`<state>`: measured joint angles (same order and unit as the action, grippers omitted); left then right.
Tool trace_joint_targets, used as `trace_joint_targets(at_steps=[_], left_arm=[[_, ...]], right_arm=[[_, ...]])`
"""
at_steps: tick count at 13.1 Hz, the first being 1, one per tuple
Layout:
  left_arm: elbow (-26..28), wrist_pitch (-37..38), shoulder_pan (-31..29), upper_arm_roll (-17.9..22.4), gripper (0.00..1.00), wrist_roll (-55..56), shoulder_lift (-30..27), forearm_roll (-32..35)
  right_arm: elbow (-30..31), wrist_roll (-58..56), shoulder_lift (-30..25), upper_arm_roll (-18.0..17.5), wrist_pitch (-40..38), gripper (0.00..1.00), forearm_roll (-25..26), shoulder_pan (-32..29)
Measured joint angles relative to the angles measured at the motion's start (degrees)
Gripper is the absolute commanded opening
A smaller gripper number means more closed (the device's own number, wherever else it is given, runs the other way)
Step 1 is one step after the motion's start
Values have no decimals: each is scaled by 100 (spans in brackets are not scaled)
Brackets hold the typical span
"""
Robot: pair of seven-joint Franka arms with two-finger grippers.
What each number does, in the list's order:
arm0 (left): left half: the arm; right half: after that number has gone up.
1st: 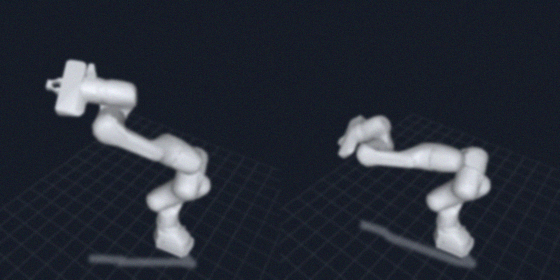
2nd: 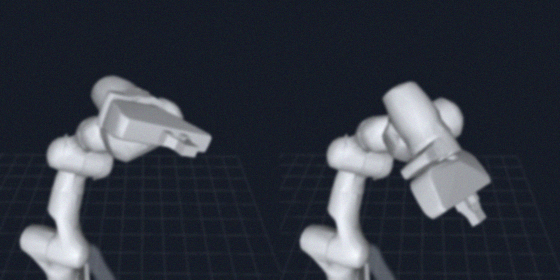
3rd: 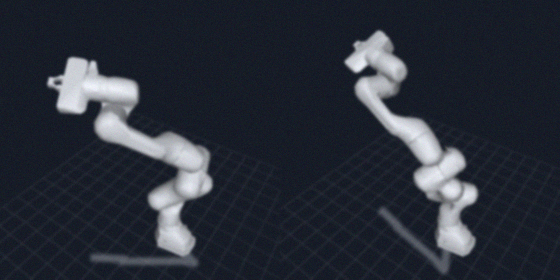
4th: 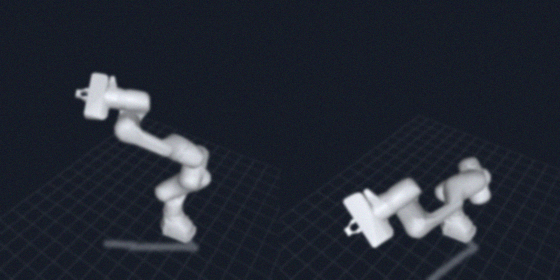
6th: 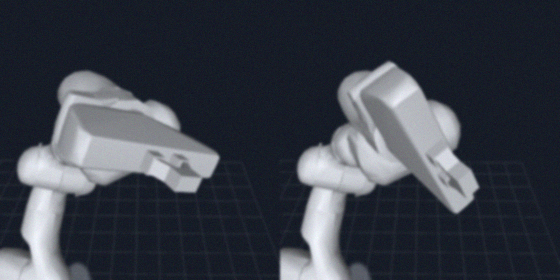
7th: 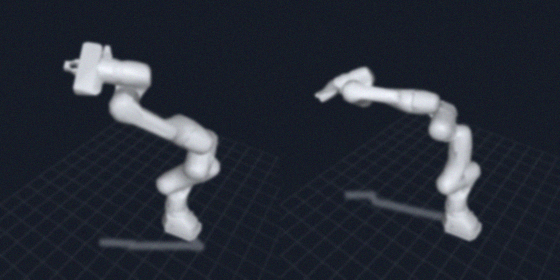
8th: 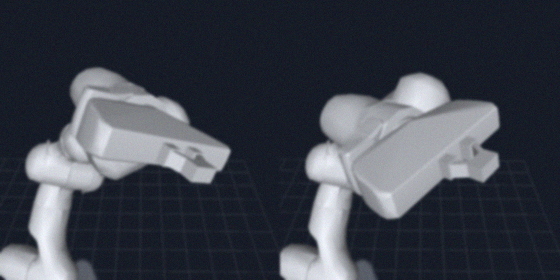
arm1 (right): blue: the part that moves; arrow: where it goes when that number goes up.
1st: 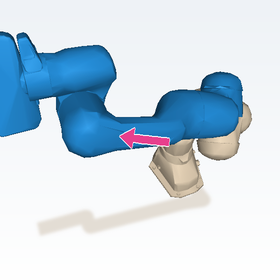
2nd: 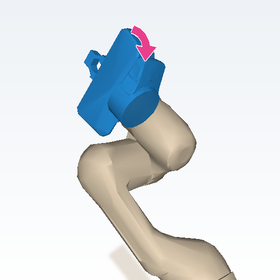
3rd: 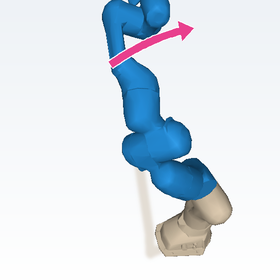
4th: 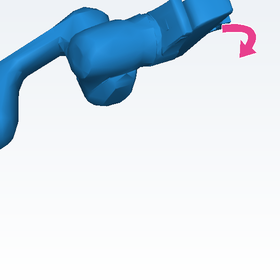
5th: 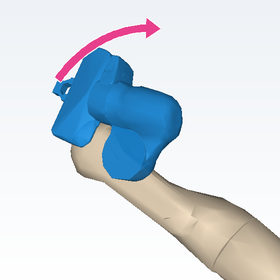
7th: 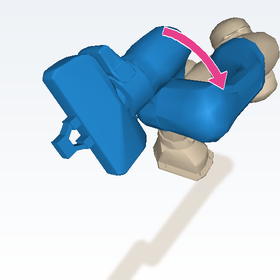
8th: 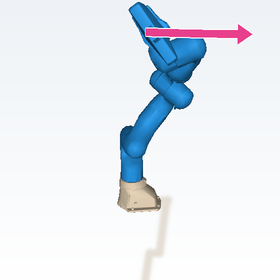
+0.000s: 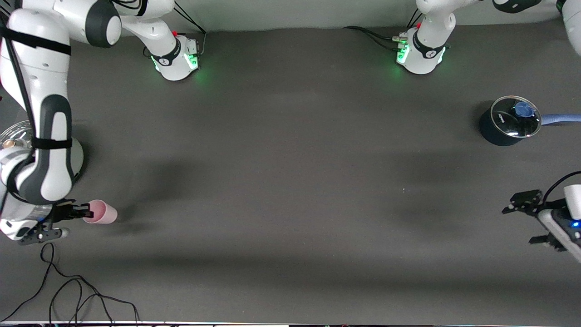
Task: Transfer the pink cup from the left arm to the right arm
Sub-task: 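Pull the cup away with the right gripper while the left gripper retracts, then lower the cup onto the table and open the right gripper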
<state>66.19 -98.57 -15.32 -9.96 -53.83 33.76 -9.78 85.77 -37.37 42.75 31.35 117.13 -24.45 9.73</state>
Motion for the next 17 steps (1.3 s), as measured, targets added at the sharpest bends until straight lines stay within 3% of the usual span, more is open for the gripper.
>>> trace_joint_targets(at_steps=[5,6,7,8,13,17], left_arm=[[7,1226,264,-26,100,2407,-657,420],[17,1508,312,-27,100,2855,-775,456],[33,1717,332,-26,100,3159,-863,485],[59,1854,340,-26,100,3305,-924,531],[82,2295,779,-41,100,3892,-1148,699],[97,2381,1386,-54,100,4212,-1209,1382]], right_arm=[[-197,3,423,-1,15,0,-149,-6],[-198,3,463,-1,15,9,-173,-14],[-212,3,484,2,17,68,-195,-21],[-225,3,487,5,17,100,-197,-25],[-497,31,467,21,-11,100,-227,-22],[-752,52,-137,118,-610,100,-65,-10]])
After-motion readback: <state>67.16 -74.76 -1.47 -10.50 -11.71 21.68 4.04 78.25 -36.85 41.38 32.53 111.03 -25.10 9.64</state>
